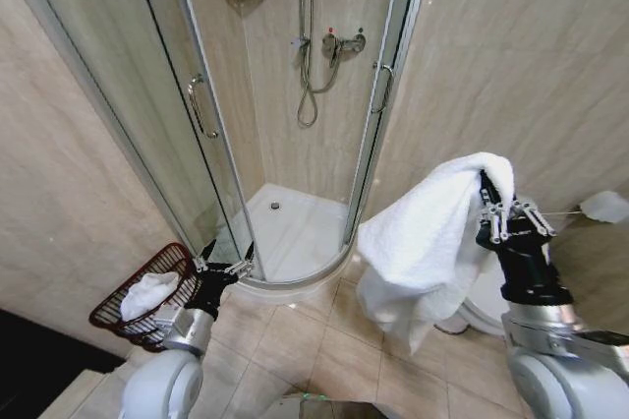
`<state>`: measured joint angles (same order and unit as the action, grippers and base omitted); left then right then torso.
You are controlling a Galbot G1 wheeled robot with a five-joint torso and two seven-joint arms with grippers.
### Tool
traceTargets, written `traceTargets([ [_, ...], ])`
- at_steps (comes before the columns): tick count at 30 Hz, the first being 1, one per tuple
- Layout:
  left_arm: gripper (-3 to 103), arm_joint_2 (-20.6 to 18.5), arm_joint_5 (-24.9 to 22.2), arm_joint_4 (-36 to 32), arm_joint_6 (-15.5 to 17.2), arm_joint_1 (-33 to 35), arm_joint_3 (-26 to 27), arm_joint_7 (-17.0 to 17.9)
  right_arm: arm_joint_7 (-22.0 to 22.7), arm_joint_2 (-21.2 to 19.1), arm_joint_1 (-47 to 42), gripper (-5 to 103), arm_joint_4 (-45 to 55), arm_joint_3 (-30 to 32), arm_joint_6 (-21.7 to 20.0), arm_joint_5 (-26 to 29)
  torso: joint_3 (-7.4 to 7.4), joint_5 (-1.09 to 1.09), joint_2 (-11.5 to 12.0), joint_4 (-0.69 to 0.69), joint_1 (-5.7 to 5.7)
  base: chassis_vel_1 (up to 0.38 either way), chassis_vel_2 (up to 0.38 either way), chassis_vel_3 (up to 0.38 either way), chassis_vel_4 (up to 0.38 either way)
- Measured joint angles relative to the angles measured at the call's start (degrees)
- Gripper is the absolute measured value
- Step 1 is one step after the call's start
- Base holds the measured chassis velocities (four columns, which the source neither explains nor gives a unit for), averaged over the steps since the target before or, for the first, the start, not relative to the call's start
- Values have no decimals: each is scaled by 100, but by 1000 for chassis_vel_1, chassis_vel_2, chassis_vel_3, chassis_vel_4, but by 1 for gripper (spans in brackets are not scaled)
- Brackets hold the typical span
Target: Discard the used towel into the hamper.
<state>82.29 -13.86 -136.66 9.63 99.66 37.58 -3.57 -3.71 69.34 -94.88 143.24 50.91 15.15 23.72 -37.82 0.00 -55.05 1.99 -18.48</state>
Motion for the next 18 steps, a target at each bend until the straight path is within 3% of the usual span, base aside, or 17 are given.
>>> traceTargets([
  [18, 100, 0, 0, 0, 0, 0, 0, 0, -45, 18, -1, 9, 0, 7, 0, -31, -294, 0, -533, 0, -239, 0, 0, 0, 0],
])
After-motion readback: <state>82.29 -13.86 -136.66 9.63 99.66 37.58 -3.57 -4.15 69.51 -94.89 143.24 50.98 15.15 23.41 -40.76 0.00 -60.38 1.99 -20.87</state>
